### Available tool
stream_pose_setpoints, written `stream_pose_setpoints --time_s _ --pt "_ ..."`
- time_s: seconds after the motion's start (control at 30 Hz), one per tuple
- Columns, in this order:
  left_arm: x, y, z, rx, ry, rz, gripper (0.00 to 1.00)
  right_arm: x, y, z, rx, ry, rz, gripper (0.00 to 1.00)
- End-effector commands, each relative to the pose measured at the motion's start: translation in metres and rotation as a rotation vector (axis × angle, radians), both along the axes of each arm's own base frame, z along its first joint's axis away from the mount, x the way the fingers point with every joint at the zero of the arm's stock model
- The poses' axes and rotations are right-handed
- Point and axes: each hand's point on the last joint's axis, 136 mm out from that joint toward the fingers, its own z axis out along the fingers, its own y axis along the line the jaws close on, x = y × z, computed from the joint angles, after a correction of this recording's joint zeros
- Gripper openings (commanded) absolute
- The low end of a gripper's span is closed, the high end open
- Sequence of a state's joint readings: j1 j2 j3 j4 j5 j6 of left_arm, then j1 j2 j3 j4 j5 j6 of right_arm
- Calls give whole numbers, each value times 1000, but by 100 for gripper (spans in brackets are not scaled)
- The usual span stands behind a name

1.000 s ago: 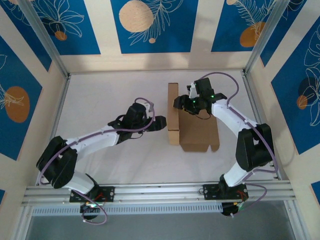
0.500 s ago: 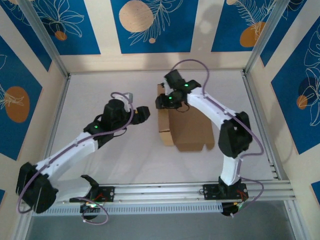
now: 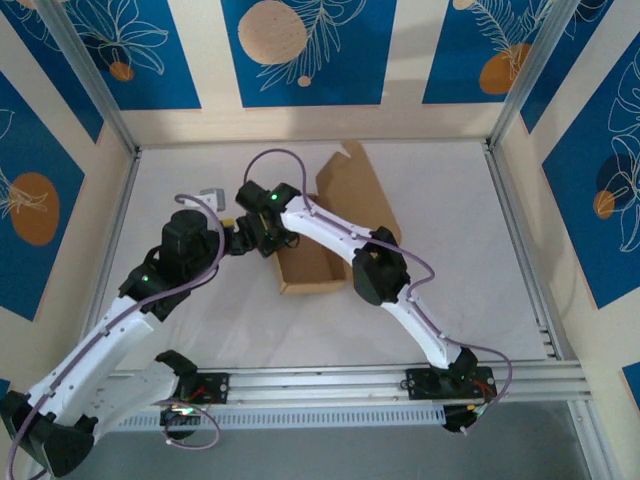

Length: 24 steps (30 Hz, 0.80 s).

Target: Fold the paper box

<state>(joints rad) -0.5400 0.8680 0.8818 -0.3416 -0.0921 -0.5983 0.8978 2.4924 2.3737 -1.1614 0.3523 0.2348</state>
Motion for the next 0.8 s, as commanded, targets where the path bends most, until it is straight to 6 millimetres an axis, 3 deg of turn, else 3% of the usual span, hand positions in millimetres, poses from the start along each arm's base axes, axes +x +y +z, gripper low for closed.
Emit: stream_pose_setpoints --time_s 0.0,0.1,0.2,0.4,0.43,0.5,0.53,0.67,0.77 --pt "5 4 16 -16 -43 18 80 -15 -29 -5 -160 16 69 53" --pt "5 4 16 -25 -43 15 80 -32 -27 -8 -103 53 114 56" --pt "6 6 19 -15 -55 20 80 -45 -25 4 13 69 148 60" --pt "16 15 19 6 -55 64 83 -44 -37 33 135 24 124 67" --pt "17 17 17 6 -51 70 83 -45 -37 38 175 32 113 65" --pt "20 17 14 -1 -41 72 83 -46 -39 41 246 68 78 44" --pt "20 17 13 -7 -37 72 83 -48 -41 39 261 91 68 40" --pt "18 18 10 -19 -36 71 83 -52 -48 19 205 101 91 39" --pt "13 23 7 -8 -31 78 83 -58 -45 15 182 89 129 39"
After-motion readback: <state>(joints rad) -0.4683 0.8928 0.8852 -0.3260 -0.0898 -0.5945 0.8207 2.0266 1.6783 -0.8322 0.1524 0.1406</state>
